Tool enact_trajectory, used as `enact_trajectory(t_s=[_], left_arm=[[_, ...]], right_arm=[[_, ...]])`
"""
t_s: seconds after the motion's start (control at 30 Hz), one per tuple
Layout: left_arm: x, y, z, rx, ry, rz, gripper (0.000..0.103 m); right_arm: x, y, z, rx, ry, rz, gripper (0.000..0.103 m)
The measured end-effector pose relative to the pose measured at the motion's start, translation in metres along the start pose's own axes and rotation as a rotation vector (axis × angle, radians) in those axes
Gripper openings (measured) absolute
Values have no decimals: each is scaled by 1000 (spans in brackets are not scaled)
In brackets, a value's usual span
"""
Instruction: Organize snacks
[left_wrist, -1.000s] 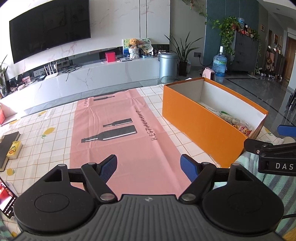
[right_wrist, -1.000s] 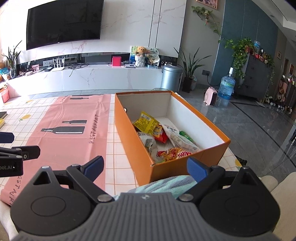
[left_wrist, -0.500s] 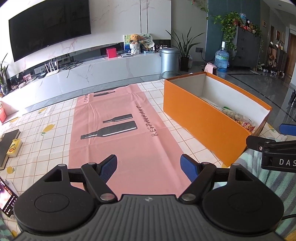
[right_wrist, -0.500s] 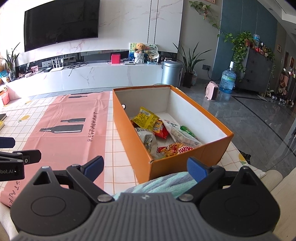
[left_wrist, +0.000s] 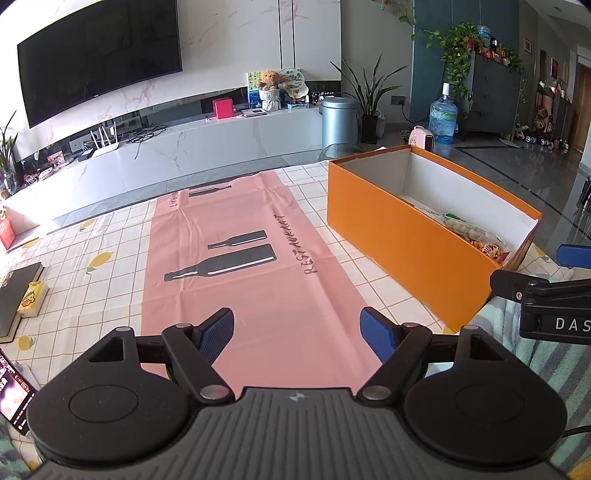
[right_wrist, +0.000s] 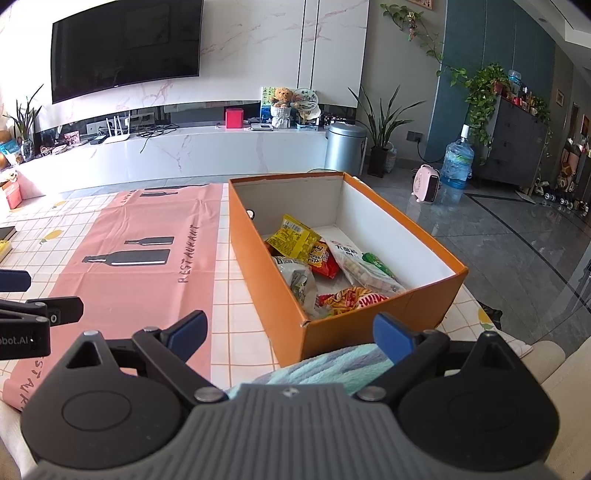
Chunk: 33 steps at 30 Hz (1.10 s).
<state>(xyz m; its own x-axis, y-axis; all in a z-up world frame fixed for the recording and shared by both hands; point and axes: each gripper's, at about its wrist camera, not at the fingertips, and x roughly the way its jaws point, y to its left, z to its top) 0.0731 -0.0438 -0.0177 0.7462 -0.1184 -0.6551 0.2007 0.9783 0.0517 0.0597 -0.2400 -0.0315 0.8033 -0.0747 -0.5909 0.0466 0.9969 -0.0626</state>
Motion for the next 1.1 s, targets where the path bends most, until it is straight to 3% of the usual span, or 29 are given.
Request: enact_trajectory(t_s=[1.1], left_arm=[[-7, 1, 2, -3, -1, 9, 91]], right_arm=[[-4, 1, 1, -3, -11, -6, 94]])
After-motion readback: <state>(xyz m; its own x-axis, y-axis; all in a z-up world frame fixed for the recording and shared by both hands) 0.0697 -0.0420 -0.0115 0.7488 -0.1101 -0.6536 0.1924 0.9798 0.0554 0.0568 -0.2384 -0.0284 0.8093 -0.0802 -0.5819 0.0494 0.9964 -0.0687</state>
